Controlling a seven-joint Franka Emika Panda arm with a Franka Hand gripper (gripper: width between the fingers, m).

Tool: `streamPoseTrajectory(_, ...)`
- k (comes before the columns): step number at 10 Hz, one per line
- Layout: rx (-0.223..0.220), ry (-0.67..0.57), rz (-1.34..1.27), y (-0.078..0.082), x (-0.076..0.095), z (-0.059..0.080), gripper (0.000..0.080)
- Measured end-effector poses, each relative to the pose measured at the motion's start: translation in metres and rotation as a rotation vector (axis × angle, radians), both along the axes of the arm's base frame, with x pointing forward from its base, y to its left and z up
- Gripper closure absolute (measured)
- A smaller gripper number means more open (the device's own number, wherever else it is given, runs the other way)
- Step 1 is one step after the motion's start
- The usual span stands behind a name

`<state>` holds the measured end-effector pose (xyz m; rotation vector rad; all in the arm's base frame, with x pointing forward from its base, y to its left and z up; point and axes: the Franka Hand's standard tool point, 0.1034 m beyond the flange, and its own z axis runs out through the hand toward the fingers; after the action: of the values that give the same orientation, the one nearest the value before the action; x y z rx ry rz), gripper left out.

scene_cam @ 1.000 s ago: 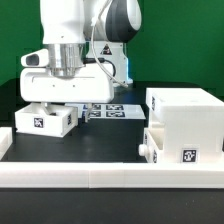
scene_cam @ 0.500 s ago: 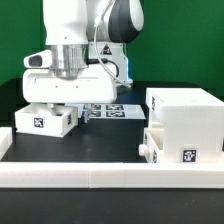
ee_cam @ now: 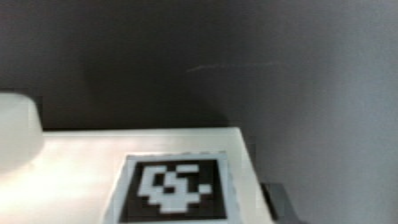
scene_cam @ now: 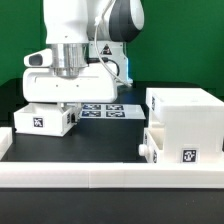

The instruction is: Assemble drawer

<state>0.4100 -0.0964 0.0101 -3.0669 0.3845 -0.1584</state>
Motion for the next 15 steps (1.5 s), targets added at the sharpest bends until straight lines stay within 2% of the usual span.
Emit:
streamPoseTrajectory(3, 0.009, -0.003, 0.012, 0.005, 0.007, 0.013, 0.0757)
streamPoseTrajectory(4, 0.022, 0.003, 0.019, 0.011, 0.013, 0.023, 0.0757)
streamPoseTrajectory(5, 0.043, 0.013, 0.039, 0.021, 0.024, 0.038, 0.0757)
streamPoseTrajectory(6, 0.058, 0.017, 0.076, 0.024, 0.036, 0.049, 0.0757)
streamPoseTrajectory(8, 0.09, 0.034, 0.16, 0.024, 0.058, 0.06, 0.0757)
streamPoseTrajectory(9, 0.103, 0.041, 0.186, 0.024, 0.066, 0.062, 0.0757)
streamPoseTrajectory(13, 0.096, 0.038, 0.226, 0.024, 0.065, 0.059, 0.0757)
streamPoseTrajectory(14, 0.058, 0.006, 0.361, 0.021, 0.067, 0.054, 0.0757)
streamPoseTrajectory(15, 0.045, 0.007, 0.502, 0.023, 0.07, 0.051, 0.0757)
